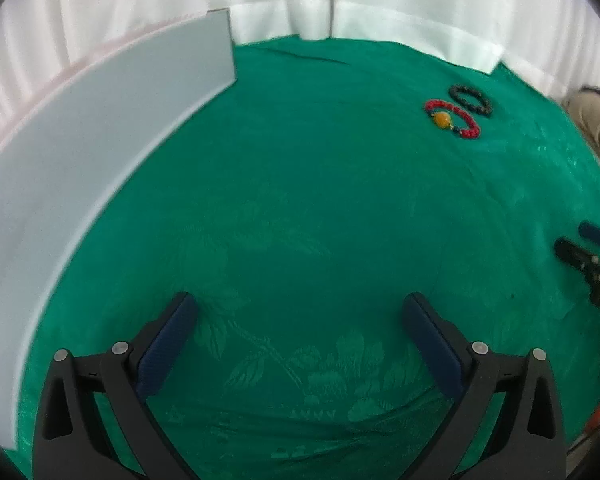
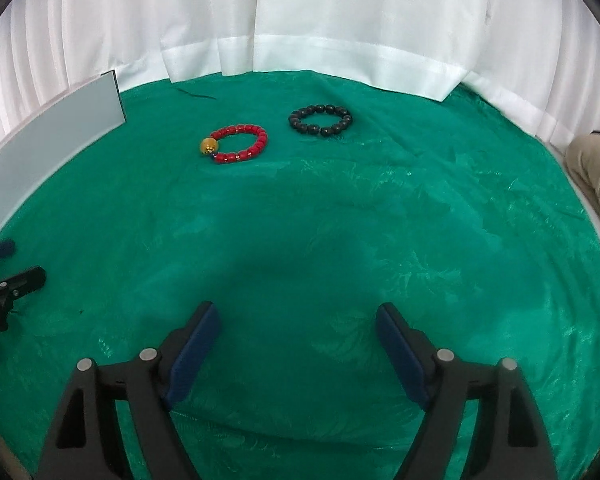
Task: Organize jewelry
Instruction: 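Withdraw both tools from the box back over the cloth, then lower the left tool onto the red bead bracelet and close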
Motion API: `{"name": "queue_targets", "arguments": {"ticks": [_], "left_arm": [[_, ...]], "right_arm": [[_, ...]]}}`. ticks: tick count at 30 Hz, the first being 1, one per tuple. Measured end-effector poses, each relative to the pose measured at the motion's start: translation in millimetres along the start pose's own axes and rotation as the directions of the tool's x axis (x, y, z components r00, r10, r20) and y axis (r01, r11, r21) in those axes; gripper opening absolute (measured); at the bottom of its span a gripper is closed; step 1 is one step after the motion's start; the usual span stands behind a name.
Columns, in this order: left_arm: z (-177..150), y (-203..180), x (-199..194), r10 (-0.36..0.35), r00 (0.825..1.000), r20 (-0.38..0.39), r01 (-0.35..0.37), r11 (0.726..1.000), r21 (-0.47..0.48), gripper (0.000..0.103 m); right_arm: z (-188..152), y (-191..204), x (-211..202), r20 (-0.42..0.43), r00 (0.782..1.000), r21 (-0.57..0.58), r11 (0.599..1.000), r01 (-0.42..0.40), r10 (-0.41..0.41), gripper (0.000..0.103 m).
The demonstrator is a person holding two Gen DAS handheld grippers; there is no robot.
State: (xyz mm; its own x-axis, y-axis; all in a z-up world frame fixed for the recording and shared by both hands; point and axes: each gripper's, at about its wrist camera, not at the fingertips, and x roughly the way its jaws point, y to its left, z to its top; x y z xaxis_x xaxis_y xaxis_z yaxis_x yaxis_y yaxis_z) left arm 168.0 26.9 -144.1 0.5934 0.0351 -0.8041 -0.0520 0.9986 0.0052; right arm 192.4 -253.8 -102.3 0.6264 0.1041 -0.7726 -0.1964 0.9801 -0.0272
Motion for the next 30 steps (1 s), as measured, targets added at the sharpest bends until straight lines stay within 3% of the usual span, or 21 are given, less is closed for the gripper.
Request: {"name": "queue_targets", "arguments": {"ticks": [9, 21, 30], "left_arm": [[-8.3, -2.2, -5.3, -0.011, 1.000, 0.014, 0.011, 1.000, 0.020, 0.102], [0.4, -5.4, -0.3, -0.018, 0.999, -0.037, 0.019, 0.999, 0.027, 0.102], [-4.6, -7.4, -3.7, -0.018, 0.999, -0.033, 0.020, 0.999, 0.039, 0.102]], "right_arm": [[-4.3, 1.0, -0.2, 0.004, 1.000, 0.002, 1.000, -0.005, 0.005, 0.085], [-5.4, 2.0, -0.1, 0.004, 1.000, 0.002, 1.000, -0.006, 0.006, 0.085], [-5.6, 1.7, -0.1, 0.005, 1.000, 0.001, 1.000, -0.006, 0.006, 0.085]]}}
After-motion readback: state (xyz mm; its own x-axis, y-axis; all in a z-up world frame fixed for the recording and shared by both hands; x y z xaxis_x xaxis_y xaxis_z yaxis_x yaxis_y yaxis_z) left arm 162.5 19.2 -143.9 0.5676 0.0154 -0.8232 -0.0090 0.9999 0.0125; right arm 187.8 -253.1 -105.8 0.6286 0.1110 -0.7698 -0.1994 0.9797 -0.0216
